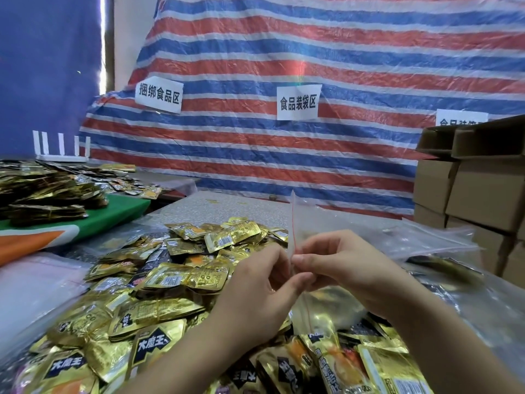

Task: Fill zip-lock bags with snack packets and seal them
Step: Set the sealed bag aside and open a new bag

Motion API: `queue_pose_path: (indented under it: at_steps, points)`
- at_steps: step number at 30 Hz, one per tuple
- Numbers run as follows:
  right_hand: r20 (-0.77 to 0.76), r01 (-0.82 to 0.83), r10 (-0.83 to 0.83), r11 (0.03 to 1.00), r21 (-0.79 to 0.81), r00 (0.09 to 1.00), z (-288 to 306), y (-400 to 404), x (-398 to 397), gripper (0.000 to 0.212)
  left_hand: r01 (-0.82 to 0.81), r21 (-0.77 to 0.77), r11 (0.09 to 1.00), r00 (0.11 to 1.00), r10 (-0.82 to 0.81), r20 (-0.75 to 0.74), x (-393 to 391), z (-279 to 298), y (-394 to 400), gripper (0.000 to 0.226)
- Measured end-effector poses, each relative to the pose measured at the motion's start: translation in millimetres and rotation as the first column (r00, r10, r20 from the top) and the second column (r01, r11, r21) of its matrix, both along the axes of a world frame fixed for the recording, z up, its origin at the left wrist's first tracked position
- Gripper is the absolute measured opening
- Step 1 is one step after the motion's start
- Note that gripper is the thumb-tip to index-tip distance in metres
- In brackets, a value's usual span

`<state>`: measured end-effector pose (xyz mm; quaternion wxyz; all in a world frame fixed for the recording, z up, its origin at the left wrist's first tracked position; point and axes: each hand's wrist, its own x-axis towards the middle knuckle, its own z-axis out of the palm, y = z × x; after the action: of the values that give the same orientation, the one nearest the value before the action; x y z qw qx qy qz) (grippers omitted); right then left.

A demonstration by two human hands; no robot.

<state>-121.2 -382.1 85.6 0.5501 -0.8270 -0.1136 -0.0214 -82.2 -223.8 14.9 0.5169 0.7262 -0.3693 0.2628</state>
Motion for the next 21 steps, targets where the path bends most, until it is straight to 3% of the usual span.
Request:
queue_pose_path:
  at_steps: [6, 15, 21]
  points:
    - [-0.011, 0.025, -0.025, 1.0, -0.006, 1.0, -2, 2, 3, 0.009, -0.039, 0.058, 0.998, 0.999, 0.04, -0.003, 2, 0, 3, 0.032]
    - [0.028, 0.033, -0.03, 0.994, -0.103, 0.999, -5, -1, 6, 0.008, 0.033, 0.159, 0.987, 0.997, -0.021, -0.078, 8, -6, 5, 0.009]
    - [0.066, 0.099, -0.095, 0.993, -0.068, 0.993, -8, 0, 11, 0.012, 0.12, 0.04, 0.992, 0.969, -0.108, -0.223, 2, 0, 4, 0.022]
